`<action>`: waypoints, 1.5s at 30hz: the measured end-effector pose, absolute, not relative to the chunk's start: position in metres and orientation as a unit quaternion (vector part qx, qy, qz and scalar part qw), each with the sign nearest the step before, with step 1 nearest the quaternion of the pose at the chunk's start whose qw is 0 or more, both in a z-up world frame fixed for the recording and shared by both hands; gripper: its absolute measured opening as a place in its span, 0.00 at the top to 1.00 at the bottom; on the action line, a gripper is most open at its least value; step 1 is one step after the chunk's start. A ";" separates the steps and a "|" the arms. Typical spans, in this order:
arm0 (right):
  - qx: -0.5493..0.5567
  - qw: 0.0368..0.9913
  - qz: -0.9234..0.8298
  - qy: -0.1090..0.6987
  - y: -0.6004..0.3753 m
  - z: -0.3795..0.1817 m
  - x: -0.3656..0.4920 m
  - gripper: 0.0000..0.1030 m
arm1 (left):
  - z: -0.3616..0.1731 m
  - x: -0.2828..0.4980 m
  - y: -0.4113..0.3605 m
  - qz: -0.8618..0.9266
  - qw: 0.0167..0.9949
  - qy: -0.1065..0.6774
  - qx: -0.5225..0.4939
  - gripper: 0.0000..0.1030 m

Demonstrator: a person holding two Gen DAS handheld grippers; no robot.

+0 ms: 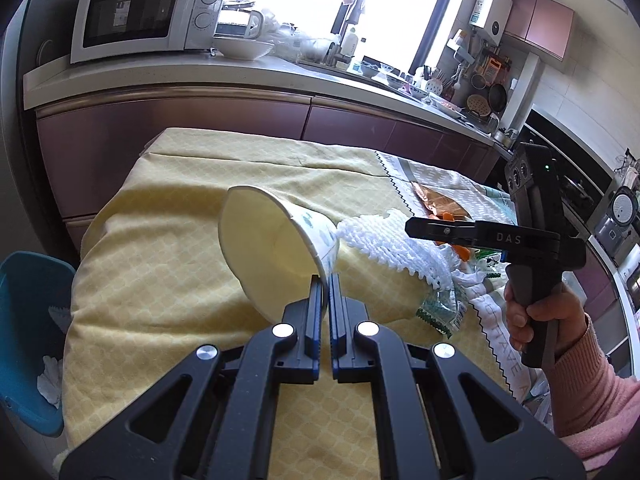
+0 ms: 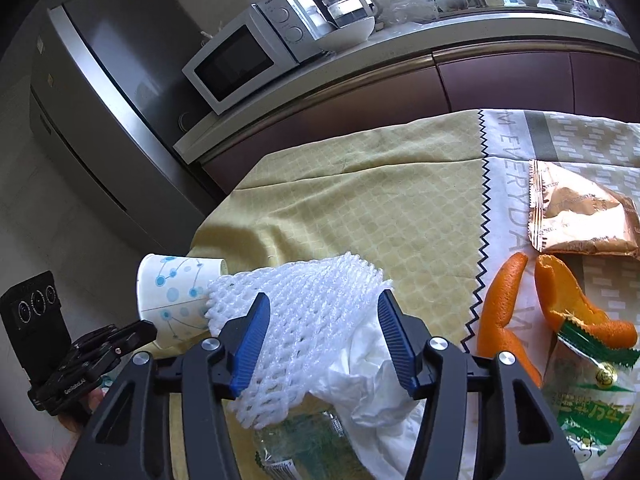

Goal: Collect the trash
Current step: 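Carry the paper cup and foam net with both tools over the blue bin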

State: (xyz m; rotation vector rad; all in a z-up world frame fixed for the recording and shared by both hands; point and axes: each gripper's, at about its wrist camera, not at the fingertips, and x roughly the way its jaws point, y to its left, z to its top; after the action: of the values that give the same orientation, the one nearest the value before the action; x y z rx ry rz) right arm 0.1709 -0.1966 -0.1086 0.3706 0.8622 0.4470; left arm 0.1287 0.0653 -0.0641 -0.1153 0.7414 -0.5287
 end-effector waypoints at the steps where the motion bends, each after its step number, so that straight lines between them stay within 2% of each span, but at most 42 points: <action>1: 0.176 0.865 0.216 0.417 -0.195 -0.111 0.174 0.65 | -0.064 0.129 0.067 -0.253 0.898 0.357 -0.055 0.96; 2: 0.175 0.864 0.218 0.419 -0.194 -0.112 0.176 0.75 | -0.063 0.128 0.070 -0.249 0.899 0.356 -0.055 0.96; 5: 0.169 0.869 0.221 0.410 -0.191 -0.108 0.173 0.84 | -0.061 0.125 0.080 -0.242 0.902 0.353 -0.059 0.96; 21: 0.173 0.880 0.287 0.337 -0.156 -0.053 0.155 0.88 | -0.039 0.096 0.157 -0.184 0.927 0.317 -0.074 0.96; 34: 0.149 0.851 0.371 0.342 -0.063 -0.044 0.177 0.88 | -0.032 0.073 0.253 -0.089 0.942 0.309 -0.096 0.96; 45: 0.104 0.832 0.412 0.355 0.027 -0.044 0.191 0.88 | -0.060 0.072 0.310 -0.032 0.933 0.337 -0.118 0.96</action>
State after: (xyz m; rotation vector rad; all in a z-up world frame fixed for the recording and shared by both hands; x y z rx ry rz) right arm 0.1913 0.0267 -0.0435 0.2211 0.7526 0.8744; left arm 0.0721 0.3095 -0.0595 -0.2415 0.6898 -0.0664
